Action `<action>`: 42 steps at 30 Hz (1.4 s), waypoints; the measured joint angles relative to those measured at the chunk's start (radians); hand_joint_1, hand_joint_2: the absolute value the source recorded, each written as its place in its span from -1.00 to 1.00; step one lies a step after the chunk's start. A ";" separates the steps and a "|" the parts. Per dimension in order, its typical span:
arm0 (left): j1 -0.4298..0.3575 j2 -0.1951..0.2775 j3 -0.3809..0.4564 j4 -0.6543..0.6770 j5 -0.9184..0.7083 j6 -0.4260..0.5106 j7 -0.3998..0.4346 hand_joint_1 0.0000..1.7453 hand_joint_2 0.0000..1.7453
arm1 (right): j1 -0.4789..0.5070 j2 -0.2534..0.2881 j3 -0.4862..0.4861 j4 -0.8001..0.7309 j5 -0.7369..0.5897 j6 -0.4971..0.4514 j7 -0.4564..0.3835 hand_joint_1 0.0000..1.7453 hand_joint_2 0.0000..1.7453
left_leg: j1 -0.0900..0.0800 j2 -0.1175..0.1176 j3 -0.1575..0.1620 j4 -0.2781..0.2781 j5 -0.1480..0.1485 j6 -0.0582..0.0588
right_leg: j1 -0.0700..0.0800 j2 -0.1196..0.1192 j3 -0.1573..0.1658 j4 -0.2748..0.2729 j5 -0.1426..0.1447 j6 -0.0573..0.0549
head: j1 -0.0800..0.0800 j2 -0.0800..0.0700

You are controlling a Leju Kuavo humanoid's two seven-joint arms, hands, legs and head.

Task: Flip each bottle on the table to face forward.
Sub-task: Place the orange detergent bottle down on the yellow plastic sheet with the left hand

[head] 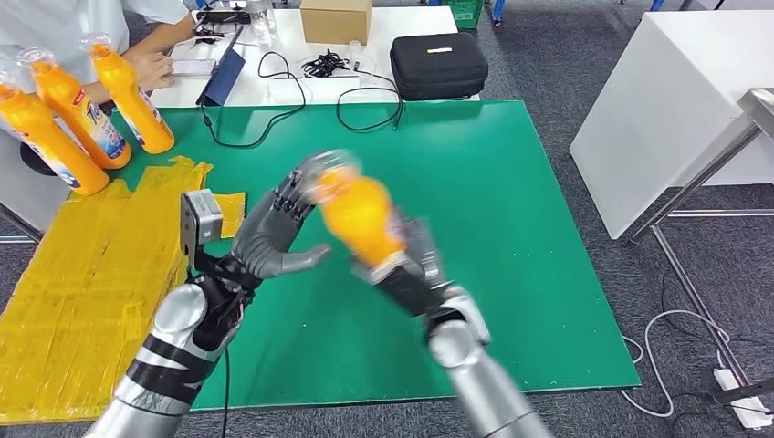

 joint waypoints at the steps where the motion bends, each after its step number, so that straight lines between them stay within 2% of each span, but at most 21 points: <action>1: -0.016 -0.005 -0.004 0.011 0.010 0.001 -0.002 -1.00 1.00 | -0.011 0.028 0.061 0.047 -0.029 -0.017 -0.003 1.00 1.00 | 0.000 -0.002 0.000 0.000 0.001 -0.001 | 0.000 -0.001 -0.001 0.000 -0.001 0.000 | -0.001 0.000; 4: -0.029 -0.004 -0.007 0.028 0.020 0.008 -0.006 -1.00 1.00 | -0.055 0.054 0.153 0.133 -0.090 -0.052 -0.003 1.00 1.00 | 0.003 -0.009 -0.002 -0.001 0.004 -0.003 | 0.001 -0.008 -0.001 0.002 -0.002 -0.002 | 0.001 0.000; 11: -0.028 0.008 -0.006 0.045 0.023 0.017 -0.006 -1.00 1.00 | -0.100 0.046 0.208 0.193 -0.122 -0.052 0.006 1.00 1.00 | 0.001 -0.008 -0.004 -0.001 0.004 -0.004 | 0.001 -0.008 -0.002 0.001 -0.001 -0.002 | 0.001 0.000; 42: -0.026 0.014 -0.006 0.059 0.023 0.017 -0.006 -1.00 1.00 | -0.127 0.043 0.230 0.238 -0.122 -0.052 0.007 1.00 1.00 | 0.002 -0.008 -0.004 -0.001 0.004 -0.004 | 0.001 -0.008 -0.002 0.001 -0.001 -0.002 | 0.000 0.000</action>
